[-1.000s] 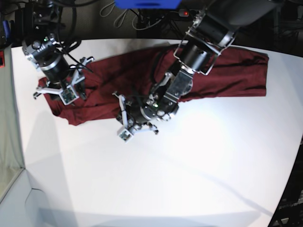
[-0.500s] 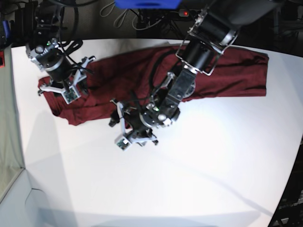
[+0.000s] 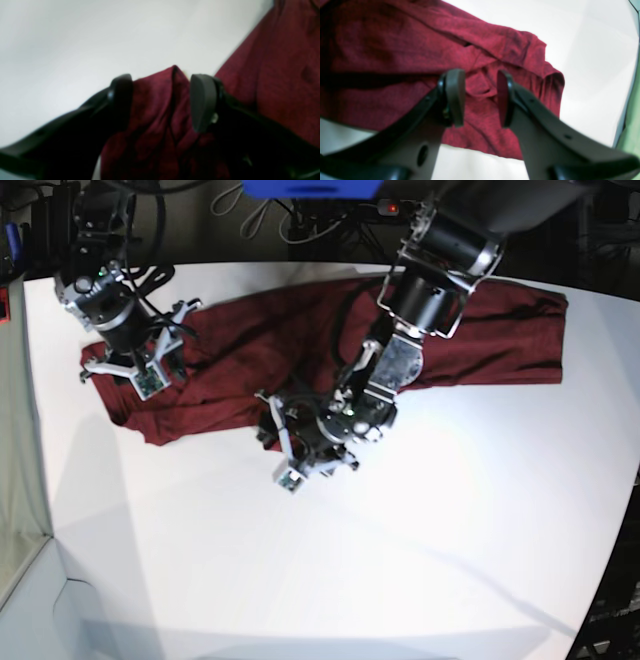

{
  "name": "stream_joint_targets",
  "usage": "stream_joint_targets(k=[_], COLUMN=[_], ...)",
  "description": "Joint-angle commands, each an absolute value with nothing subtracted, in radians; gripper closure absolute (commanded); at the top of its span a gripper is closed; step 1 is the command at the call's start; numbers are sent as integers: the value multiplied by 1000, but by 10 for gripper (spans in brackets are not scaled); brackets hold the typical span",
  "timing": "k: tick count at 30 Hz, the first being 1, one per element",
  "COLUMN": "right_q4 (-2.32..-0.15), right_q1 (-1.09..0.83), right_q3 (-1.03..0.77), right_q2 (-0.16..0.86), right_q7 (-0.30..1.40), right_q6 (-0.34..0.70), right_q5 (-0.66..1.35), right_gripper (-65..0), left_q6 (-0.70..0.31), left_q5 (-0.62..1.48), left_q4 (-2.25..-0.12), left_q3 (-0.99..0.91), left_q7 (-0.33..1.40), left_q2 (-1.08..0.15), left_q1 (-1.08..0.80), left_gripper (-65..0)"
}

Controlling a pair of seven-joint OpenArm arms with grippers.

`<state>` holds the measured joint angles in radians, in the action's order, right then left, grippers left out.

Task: Layout the t-shirt on the table in an organized manner, then fold the t-shirt properly
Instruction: 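Grasp the folded fabric with the left gripper and pull it toward its side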

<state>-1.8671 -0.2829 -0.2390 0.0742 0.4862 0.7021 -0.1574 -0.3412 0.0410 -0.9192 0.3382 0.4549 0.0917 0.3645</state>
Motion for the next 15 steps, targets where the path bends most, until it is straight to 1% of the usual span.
stream_joint_targets(k=[1,3,5,6,9,12,15], right_q4=[-1885,-1885,-1885,-1885,-1885,-1885,-1885], right_q1=[-277,-277,-277,-277,-277,-277,-277], right_q3=[-239,-239,-239,-239,-239,-239,-239], right_q2=[79,79,79,79,79,79,79], right_q7=[463,461,461,461,461,461,461], right_q6=[698,698,698,698,698,698,698], right_q5=[-145,-145,-145,-145,-145,-145,-145], right_gripper=[-227,-227,-227,-227,-227,-227,-227], left_q6=[-343,-343,-343,-343,-343,-343,-343], left_q5=[41,41,41,41,42,44,48], left_q4=[-928,-921,-921,-921,-921,-929,-940], left_q3=[340,340,341,340,334,334,332], left_q7=[430,410,407,407,404,403,401], left_q2=[101,101,99,99,99,102,107], left_q1=[386,386,386,386,386,386,386], left_gripper=[-357,-355,-323,-288,-132,-63,-36])
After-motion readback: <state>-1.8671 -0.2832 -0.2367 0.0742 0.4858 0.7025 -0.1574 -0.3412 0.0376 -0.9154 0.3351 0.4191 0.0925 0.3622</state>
